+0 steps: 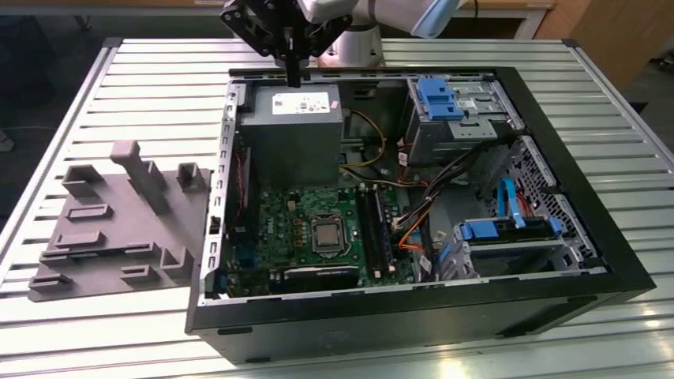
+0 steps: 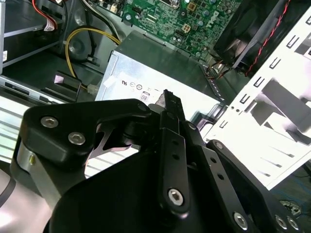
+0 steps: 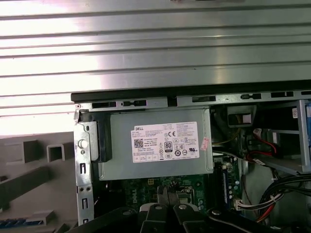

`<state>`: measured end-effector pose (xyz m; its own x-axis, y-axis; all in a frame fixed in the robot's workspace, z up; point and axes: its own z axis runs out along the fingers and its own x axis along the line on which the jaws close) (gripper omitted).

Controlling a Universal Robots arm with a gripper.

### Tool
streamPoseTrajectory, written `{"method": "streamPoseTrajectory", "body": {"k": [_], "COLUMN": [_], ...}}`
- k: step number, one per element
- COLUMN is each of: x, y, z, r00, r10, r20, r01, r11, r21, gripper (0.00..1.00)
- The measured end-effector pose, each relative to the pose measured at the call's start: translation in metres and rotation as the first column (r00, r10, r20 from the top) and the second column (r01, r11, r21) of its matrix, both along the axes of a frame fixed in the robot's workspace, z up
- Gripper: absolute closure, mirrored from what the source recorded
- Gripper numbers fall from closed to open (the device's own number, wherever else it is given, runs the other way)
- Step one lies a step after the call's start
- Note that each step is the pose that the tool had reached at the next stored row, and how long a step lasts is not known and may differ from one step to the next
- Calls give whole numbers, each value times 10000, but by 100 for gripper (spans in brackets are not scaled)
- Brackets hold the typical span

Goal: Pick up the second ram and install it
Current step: 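Reach for the second ram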

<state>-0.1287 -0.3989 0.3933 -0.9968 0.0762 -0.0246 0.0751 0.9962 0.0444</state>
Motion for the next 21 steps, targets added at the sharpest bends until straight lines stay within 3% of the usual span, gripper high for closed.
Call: {"method": "streamPoseTrajectory", "body": {"k": [12, 21], "x": [-44, -167], "y": [0, 0], "z": [0, 0], "r00": [10000, 9999], "r10": [0, 1], "r20": [37, 118], "r01": [0, -1], "r11": [10000, 10000], "r21": [0, 0], "gripper": [89, 89]}}
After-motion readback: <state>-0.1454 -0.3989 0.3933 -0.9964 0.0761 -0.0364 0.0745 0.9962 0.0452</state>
